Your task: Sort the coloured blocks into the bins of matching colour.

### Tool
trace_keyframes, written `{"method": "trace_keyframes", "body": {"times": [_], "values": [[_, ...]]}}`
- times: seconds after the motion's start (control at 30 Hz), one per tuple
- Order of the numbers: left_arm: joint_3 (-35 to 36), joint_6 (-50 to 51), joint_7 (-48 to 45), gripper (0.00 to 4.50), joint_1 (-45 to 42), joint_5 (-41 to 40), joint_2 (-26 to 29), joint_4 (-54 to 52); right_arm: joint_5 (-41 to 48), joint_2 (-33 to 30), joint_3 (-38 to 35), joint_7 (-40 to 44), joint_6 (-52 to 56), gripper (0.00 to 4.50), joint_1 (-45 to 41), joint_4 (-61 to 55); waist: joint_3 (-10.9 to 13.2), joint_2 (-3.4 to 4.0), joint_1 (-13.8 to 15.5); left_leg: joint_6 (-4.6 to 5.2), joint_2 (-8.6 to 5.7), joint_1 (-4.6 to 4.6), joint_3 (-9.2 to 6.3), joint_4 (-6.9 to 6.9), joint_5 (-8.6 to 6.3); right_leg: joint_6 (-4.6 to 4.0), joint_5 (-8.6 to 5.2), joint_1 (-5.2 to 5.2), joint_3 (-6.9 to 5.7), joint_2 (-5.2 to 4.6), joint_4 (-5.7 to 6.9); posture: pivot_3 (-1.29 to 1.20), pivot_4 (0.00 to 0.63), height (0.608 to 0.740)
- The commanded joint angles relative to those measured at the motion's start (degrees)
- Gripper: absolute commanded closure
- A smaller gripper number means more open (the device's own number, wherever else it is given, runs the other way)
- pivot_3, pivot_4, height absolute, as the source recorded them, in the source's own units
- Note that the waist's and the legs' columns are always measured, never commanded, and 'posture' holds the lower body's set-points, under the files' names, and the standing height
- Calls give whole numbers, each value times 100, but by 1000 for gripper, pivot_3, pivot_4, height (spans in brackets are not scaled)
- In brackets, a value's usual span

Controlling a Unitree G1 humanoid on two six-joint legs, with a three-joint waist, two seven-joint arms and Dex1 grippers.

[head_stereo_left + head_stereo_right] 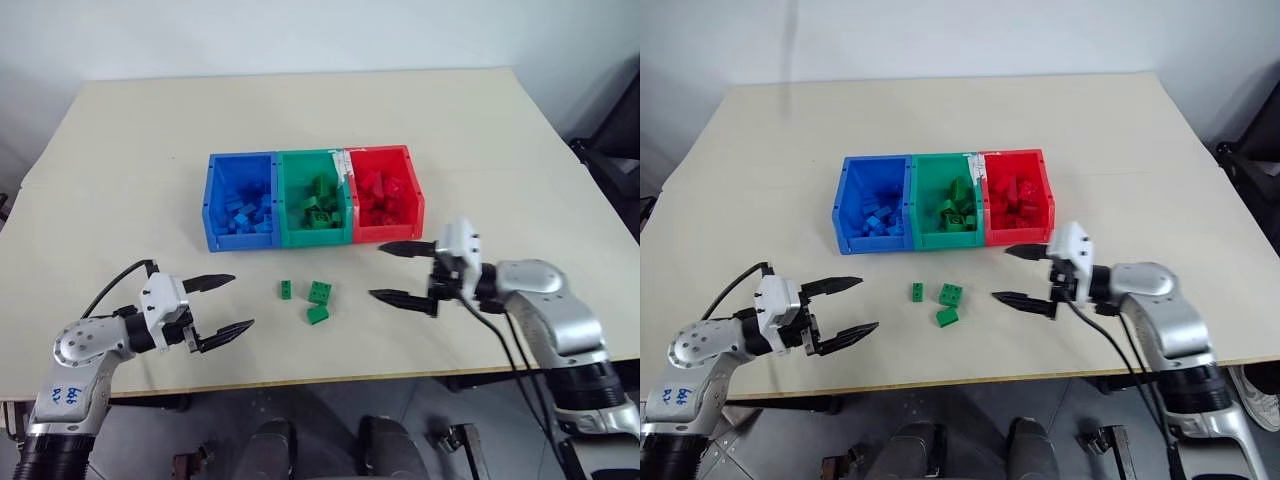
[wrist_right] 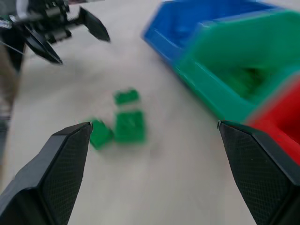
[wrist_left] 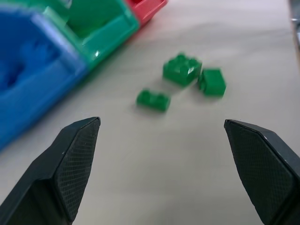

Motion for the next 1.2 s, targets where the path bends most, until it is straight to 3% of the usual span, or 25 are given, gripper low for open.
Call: {"method": "trace_keyframes", "body": {"times": [0.03, 0.2, 0.73, 0.83, 1.07, 1.2], "values": [[353, -21, 155, 0, 296, -112, 37, -411, -365, 143, 461, -546, 795, 36, -336, -222, 0, 0, 30, 0, -3, -4, -6, 1, 0, 0, 0, -1, -3, -1, -1, 0, 150, 740], [629, -47, 419, 0, 934, -119, -124, -859, -836, 934, 960, -1360, 1293, 36, -855, 143, -1, -2, -21, -2, -3, -8, -6, 1, -5, -4, 0, -14, 1, -2, 6, 0, 150, 740], [690, 146, 614, 0, 1121, -232, -107, -1233, -1379, 812, 1418, -1167, 1538, 36, -1002, 187, -2, -4, -23, 2, -6, -27, 31, -4, -8, -6, -1, -63, 15, 1, 31, 0, 150, 740], [694, 173, 580, 0, 1062, -276, -103, -1218, -1386, 808, 1368, -1150, 1507, 624, -994, 232, -2, -4, -19, 2, -4, -27, 31, -4, -8, -6, -1, -62, 16, 1, 31, 0, 150, 740], [696, 174, 562, 0, 1005, -300, -93, -1202, -1374, 831, 1307, -1039, 1405, 2980, -1005, 272, -3, -4, -22, 3, -4, -27, 32, -3, -9, -6, -1, -64, 18, 1, 32, 0, 150, 740], [758, 175, 591, 0, 1017, -326, -113, -1214, -1191, 925, 1077, -962, 1444, 3012, -1149, 258, -2, -4, -22, 3, -4, -27, 33, -4, -9, -6, -1, -65, 17, 1, 32, 0, 150, 740]]}}
